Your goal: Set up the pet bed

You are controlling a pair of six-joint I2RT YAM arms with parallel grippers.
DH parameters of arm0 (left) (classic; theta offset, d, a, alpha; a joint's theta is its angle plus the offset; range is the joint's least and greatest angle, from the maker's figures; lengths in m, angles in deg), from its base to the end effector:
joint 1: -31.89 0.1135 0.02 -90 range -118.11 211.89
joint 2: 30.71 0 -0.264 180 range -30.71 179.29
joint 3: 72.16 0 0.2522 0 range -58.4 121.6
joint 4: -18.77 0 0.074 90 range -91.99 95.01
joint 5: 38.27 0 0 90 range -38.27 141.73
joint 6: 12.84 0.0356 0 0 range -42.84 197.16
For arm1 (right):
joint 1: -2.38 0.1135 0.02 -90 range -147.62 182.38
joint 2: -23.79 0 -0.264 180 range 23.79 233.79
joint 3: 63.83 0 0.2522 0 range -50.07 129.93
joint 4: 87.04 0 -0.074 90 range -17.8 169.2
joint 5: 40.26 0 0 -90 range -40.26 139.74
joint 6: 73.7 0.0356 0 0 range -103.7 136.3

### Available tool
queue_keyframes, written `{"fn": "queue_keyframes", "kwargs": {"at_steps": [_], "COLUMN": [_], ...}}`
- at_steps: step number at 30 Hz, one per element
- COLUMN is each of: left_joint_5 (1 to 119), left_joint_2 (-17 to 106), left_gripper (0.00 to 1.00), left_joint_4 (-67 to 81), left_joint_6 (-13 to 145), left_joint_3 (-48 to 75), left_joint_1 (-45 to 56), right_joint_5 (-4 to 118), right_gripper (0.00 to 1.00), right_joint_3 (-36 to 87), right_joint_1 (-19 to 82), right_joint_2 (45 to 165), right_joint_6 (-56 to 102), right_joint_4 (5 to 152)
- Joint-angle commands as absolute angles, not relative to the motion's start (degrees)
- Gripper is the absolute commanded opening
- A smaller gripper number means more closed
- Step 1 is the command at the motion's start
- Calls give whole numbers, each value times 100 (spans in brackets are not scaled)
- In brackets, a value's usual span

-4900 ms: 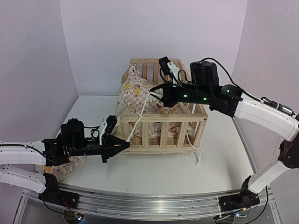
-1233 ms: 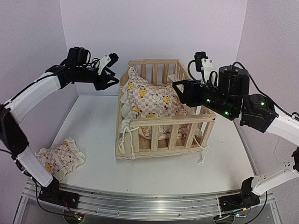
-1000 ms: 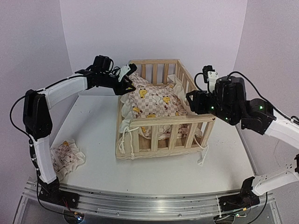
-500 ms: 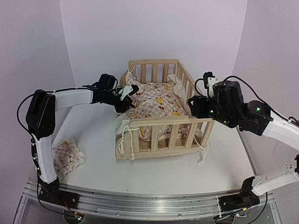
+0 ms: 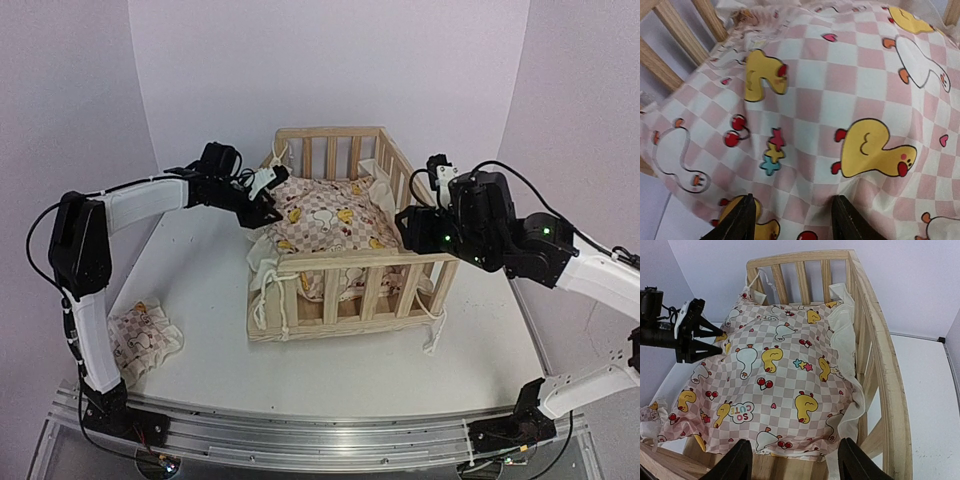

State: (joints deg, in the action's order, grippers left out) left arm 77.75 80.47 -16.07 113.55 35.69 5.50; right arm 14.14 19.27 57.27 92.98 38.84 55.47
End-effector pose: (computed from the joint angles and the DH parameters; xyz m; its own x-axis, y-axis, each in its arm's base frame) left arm 0.3966 -0.2142 0.2795 -0.0254 0.6078 -0.7937 0.8987 0.3617 0.2482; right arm 0.1696 0.2052 0.3797 -0.3498 0.0443 -0.9358 -0.2427 0.9605 0.1362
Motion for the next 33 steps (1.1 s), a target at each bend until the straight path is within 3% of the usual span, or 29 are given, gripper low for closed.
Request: {"fn": "queue_keyframes", "kwargs": {"at_steps": [1,10,19,27,33], "left_joint_5": [8031,7182,6775,7080,7569], "left_joint_2": [7913,9640,10217,9476,7909], "left_gripper": [53,53,51,54,71], "left_joint_4": [-1392,-1002,-742,-1263,-4017], "left_joint_6": [11052,10520,10600,10673,11786], "left_joint_3": [4703,6602,6709,6733,6505], "left_joint_1": [768,789,806,1153,1660], "right_joint_5": [1516,1691,1815,2103,2538], "right_gripper": [59,60,60,61,61], "right_joint_3": [2142,2131,2107,2535,2926], "right_joint_1": [5707,5709,5709,5706,5707], "right_joint_2": [9292,9326,9344,9574,9778], "right_joint_6": [3852,3893,4040,3835,3651], "right_joint_4": [5591,5591,5588,5591,5631]}}
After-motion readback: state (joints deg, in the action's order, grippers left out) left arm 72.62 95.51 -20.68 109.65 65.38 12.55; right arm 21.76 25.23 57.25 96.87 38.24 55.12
